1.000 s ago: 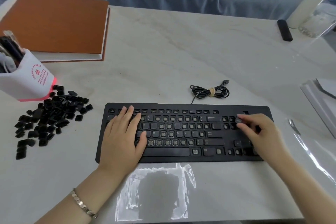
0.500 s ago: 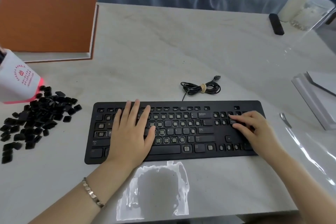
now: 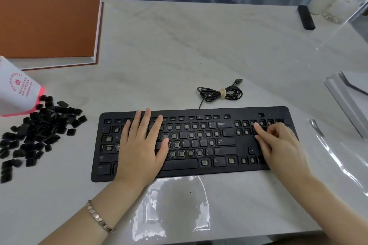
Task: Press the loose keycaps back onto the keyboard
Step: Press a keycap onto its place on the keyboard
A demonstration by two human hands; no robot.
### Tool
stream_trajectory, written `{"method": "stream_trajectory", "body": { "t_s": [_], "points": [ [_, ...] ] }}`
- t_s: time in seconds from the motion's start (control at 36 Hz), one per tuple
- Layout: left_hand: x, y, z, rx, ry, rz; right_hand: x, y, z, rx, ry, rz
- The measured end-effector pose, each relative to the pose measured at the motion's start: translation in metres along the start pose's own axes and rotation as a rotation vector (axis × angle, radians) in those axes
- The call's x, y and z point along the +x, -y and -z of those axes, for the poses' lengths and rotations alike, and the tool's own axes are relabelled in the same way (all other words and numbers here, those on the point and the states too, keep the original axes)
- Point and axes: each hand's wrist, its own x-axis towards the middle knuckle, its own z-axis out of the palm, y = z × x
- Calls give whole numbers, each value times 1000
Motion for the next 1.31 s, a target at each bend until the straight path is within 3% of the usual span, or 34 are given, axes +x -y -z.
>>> {"method": "stream_trajectory", "body": {
  "t_s": [0.11,0.42,0.56,0.72,0.86,0.94,1.19,1.31],
  "points": [
    [1,-1,-1,-2,11,2,-3,-1,-2,-102,-41,78],
    [0,0,0,6,43,8,-8,10,1,-216,-5,40],
    [-1,0,0,-2,54,16,-7,14,8,-109,44,-34],
    [-1,-1,1,-1,48,15,22,48,28,447,286,-494],
    [-2,1,-1,-2,51,19,31,92,32,1257,346,-817],
    [-2,1,-1,-4,45,16,29,111,32,1576,330,-897],
    [0,1,-2,-20,25,18,26,131,32,1926,205,-1134],
    [-1,2,-1,-10,23,13,28,136,42,2019,226,-1188]
  ]
}}
